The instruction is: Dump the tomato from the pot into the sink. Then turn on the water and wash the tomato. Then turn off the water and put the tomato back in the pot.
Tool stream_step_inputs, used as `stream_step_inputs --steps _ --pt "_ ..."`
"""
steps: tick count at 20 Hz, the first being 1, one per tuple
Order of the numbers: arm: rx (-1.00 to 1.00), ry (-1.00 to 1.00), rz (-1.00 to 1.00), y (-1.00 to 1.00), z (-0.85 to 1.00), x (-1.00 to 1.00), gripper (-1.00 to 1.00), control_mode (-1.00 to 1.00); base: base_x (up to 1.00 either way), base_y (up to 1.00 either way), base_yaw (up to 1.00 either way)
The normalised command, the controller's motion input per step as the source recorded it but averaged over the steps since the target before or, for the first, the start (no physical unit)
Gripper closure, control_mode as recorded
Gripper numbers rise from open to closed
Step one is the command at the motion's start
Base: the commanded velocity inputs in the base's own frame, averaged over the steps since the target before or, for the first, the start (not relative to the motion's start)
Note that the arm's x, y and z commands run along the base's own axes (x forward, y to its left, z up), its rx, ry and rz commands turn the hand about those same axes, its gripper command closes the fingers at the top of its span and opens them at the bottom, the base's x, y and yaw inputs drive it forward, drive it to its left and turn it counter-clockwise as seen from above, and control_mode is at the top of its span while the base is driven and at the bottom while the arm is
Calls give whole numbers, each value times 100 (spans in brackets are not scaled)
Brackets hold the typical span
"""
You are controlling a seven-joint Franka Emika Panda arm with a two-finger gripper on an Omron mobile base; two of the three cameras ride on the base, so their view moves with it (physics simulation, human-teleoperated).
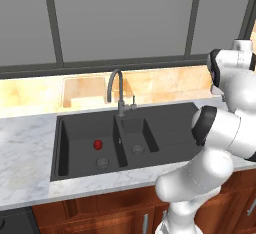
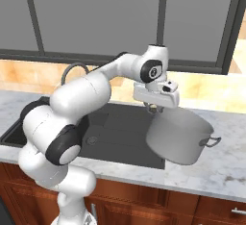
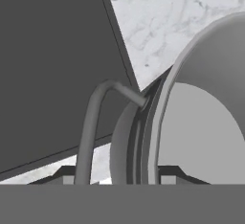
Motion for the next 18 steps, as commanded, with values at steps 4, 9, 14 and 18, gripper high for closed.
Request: stream_step_inputs --steps 4,9,14,18 --pt "0 -6 8 -66 -42 4 100 -100 0 0 0" --pt "0 -9 12 -58 -38 10 100 -100 0 0 0" --pt "0 -3 13 -37 -35 22 100 -100 0 0 0" --pt "0 -3 13 -29 -24 8 100 -100 0 0 0"
